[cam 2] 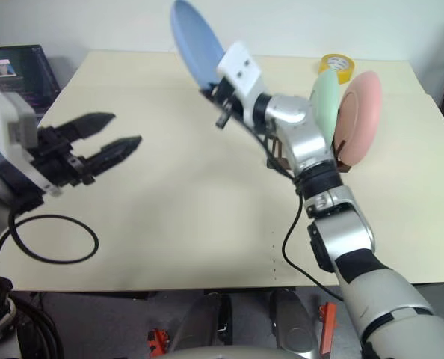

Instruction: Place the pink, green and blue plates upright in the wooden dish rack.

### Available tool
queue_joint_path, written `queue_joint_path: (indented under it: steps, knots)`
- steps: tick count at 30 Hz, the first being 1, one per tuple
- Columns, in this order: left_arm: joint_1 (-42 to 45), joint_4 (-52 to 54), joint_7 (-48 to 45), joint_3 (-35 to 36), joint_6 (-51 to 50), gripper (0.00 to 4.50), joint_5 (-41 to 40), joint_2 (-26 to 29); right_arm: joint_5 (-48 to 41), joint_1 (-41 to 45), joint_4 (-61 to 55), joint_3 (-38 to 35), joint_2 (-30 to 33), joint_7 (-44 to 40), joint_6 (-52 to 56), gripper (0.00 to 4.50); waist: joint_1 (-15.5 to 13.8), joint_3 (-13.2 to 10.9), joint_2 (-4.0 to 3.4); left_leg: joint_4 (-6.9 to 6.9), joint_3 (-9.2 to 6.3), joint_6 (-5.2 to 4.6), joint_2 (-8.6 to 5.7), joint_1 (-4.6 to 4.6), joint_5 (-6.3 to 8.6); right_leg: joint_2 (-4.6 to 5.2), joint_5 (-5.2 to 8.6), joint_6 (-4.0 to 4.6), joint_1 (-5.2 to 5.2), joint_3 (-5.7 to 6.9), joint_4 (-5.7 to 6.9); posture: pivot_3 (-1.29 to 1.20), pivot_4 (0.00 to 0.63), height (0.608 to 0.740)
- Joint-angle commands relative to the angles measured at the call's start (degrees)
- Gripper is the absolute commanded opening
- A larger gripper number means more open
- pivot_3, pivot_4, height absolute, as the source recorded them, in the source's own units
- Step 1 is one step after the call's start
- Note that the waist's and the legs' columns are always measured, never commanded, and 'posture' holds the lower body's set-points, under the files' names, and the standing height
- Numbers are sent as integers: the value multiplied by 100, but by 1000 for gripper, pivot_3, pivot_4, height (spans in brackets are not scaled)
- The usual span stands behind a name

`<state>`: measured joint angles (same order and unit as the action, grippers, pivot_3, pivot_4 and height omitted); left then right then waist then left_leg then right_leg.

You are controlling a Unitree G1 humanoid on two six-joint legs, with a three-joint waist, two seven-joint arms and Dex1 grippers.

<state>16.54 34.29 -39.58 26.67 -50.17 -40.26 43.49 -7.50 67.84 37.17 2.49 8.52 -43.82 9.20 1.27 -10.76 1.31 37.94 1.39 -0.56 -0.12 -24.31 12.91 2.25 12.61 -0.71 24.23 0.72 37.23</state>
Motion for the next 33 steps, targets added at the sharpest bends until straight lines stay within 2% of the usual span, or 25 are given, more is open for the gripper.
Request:
queue_joint_path:
  steps: [1,8,13,20,33]
  knots:
    - [-27,473,46,-533,-80,3239,-475,-194,-984,366,-713,-783,186,3,1004,0,-11,0,0,0,0,-2,0,0,-1,0,0,0,-1,0,-1,0,150,740]
    - [-126,635,331,-1543,-179,3239,-652,-495,-2142,150,-1875,-1588,722,469,2988,0,5,0,0,-2,4,-6,1,1,-3,-4,2,2,-3,-1,0,0,150,740]
    - [-153,473,326,-1665,-87,3239,-599,-388,-2551,-367,-2730,-1764,1004,905,3886,0,16,0,0,-2,9,-9,3,2,-3,-8,3,1,-3,-3,-2,0,150,740]
    - [-90,312,274,-1714,-30,3239,-549,-241,-2741,-884,-3258,-1735,1220,1164,4423,0,36,0,0,-2,16,-16,6,4,-7,-19,4,-3,-1,-9,-2,0,150,740]
    - [-144,275,318,-1671,-67,3239,-590,-193,-2991,-1365,-3367,-1850,1220,1536,4569,0,34,0,0,-3,20,-17,7,3,-7,-21,11,-18,-2,-13,-7,0,150,740]
